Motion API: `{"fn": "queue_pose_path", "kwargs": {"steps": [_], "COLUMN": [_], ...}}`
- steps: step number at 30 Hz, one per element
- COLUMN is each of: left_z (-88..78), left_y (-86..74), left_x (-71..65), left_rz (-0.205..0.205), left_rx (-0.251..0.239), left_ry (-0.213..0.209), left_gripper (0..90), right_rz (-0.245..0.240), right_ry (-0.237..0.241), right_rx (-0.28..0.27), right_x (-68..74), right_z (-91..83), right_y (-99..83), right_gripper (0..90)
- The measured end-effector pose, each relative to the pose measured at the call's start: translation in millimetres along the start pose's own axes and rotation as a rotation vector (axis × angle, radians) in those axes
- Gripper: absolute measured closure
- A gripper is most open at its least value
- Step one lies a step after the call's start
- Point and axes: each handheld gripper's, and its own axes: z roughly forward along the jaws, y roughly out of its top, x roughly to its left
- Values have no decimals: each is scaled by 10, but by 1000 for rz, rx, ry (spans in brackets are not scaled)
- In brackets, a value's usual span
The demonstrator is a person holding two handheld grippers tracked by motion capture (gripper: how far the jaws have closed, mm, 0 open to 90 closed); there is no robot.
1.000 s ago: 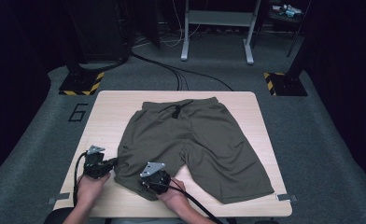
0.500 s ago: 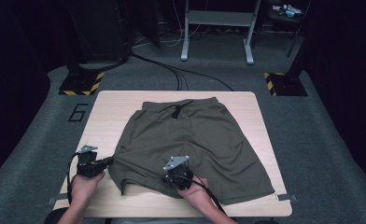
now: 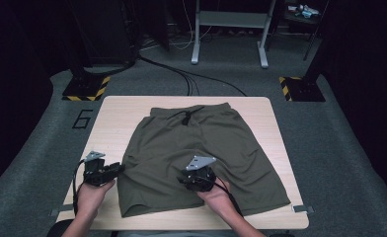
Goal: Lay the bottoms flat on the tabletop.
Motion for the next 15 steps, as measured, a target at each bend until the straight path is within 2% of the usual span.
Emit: {"fn": "queue_pose_path", "kwargs": {"steps": [3, 4, 5, 9, 10, 12, 13, 14, 15], "left_z": [75, 95, 127, 225, 252, 297, 326, 326, 343], "left_y": [62, 77, 86, 125, 133, 150, 156, 156, 163], "left_x": [-45, -62, -80, -158, -172, -189, -207, -207, -204], "left_rz": [-2, -1, 6, 28, 34, 40, 52, 52, 51], "left_rx": [-10, -8, -20, -10, -11, -8, -16, -16, -10], "left_ry": [-11, -19, -25, -33, -33, -44, -40, -40, -49], "left_gripper": [651, 651, 643, 634, 627, 617, 596, 591, 585], "right_rz": [24, 24, 34, 21, 13, -2, -35, -35, -39], "right_ry": [-8, -8, -8, -13, -11, -13, -17, -17, 4], "right_rx": [35, 35, 53, 79, 69, 54, 45, 45, 44], "right_x": [-96, -96, -99, -71, -58, 4, 107, 107, 203], "right_z": [164, 164, 239, 324, 341, 363, 384, 384, 416], "right_y": [-70, -70, -105, -133, -140, -157, -168, -168, -154], "right_gripper": [696, 696, 696, 681, 680, 681, 682, 682, 677]}}
